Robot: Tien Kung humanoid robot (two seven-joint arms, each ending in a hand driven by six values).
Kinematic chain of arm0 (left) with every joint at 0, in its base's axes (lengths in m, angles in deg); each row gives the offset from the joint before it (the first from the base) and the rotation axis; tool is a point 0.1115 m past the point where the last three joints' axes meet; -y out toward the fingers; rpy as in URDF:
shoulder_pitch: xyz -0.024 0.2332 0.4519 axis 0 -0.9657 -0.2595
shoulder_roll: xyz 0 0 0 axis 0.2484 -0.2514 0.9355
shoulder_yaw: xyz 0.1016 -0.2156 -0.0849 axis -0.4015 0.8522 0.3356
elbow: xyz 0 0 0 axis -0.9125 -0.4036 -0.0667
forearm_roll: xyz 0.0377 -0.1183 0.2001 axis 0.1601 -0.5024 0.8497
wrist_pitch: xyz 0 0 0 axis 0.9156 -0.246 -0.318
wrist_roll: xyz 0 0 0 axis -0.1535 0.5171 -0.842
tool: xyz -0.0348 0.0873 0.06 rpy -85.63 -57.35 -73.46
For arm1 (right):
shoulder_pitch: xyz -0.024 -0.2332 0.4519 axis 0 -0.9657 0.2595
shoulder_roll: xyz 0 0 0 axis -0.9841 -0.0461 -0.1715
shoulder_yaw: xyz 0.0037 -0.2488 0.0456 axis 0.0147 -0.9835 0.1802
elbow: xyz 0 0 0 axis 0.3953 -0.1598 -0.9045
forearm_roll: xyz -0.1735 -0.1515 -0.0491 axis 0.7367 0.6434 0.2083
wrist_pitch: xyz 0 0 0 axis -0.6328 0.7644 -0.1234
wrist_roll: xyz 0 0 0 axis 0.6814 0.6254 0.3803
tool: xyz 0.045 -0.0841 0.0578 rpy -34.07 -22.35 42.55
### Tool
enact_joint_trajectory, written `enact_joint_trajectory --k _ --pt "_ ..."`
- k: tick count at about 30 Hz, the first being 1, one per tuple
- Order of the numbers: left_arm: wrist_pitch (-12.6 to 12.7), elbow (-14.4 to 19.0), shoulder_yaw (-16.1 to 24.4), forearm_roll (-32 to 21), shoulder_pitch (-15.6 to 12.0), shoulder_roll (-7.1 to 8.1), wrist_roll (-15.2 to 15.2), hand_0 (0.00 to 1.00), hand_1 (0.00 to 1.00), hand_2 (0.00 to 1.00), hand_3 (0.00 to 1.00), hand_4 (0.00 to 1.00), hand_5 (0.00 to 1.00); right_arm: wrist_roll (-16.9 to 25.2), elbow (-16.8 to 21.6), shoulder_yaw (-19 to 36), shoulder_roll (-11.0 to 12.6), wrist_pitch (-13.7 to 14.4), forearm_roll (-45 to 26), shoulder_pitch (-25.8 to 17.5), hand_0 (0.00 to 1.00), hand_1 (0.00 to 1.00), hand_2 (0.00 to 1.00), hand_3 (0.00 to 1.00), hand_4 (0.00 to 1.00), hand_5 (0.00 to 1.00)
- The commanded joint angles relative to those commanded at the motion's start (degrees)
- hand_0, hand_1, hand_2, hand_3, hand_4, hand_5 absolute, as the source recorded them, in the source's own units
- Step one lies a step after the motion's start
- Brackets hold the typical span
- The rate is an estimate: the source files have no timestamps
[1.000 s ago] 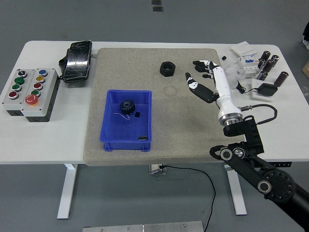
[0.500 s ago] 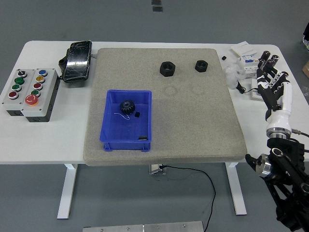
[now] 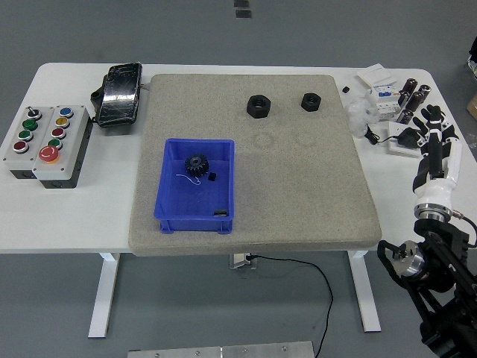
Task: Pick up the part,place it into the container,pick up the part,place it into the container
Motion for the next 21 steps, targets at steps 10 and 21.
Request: enact_joint_trajectory --k 10,21 --pt "-0.1 0.0 0.0 -0.1 0.6 0.72 -0.1 0.631 0.548 0.527 0.599 0.640 0.326 -0.6 0.4 -2.6 -0.5 1.6 2.1 2.3 0.693 0.722 0.750 0.714 0.877 0.635" --pt "-0.2 0.0 -0.4 -0.6 0.8 1.47 -0.1 0.631 0.548 0.528 0.599 0.641 0.325 -1.5 0.6 -4.7 -0.7 3.8 5.3 3.9 0.695 0.723 0.750 0.713 0.881 0.639"
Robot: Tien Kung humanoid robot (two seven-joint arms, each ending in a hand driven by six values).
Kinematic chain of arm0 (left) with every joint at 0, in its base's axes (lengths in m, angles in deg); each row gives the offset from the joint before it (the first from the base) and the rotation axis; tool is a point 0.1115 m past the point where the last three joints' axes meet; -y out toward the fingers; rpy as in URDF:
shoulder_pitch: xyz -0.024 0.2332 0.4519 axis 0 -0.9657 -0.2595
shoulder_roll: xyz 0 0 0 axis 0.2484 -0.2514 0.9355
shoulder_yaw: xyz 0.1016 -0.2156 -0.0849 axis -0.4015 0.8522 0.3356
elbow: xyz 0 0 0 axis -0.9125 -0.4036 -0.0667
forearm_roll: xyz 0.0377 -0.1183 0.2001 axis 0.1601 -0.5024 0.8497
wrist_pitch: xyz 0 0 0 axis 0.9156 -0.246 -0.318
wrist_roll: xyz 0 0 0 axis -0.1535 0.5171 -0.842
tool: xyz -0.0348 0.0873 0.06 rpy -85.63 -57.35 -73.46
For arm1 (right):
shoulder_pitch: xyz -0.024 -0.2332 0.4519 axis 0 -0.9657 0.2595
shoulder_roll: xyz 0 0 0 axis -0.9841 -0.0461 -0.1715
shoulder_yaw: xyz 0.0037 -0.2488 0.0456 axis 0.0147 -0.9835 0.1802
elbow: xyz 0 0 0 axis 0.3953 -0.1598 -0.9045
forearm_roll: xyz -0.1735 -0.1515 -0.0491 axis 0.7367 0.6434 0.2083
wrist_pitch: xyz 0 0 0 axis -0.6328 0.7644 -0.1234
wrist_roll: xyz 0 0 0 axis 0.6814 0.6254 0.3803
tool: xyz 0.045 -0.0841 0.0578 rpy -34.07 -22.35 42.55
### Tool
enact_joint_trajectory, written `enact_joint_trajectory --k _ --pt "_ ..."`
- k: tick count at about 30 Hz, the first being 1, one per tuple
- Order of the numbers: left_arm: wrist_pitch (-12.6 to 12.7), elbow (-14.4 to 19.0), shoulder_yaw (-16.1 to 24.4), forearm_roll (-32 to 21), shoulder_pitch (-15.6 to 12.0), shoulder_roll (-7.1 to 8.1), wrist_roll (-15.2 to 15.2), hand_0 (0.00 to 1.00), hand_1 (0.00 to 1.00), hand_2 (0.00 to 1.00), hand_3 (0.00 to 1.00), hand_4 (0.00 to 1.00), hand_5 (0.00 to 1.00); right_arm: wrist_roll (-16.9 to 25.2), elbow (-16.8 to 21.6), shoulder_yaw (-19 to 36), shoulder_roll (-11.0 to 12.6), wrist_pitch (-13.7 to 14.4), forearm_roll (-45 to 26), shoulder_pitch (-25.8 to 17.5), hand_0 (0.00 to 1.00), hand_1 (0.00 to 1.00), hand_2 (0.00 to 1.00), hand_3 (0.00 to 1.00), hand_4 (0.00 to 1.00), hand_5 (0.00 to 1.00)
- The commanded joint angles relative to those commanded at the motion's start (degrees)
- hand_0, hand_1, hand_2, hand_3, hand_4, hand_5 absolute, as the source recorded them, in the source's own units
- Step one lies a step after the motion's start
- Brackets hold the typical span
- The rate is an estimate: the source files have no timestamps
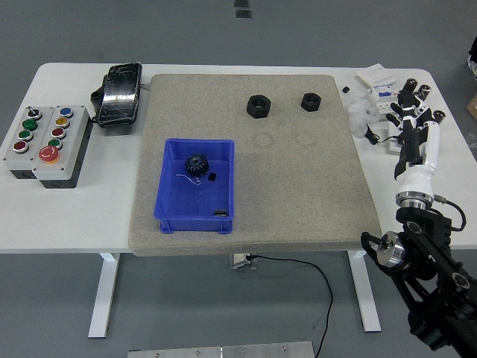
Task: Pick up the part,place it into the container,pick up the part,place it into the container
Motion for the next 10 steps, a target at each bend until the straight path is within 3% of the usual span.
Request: enact_joint_trajectory --k 10 --pt "0.1 0.0 0.2 -0.1 -0.6 -1.52 0.1 0.631 0.548 0.528 0.600 0.641 0.323 -0.4 0.2 1.5 0.5 0.6 0.6 -0.6 0.699 0.723 0.749 0.710 0.877 0.633"
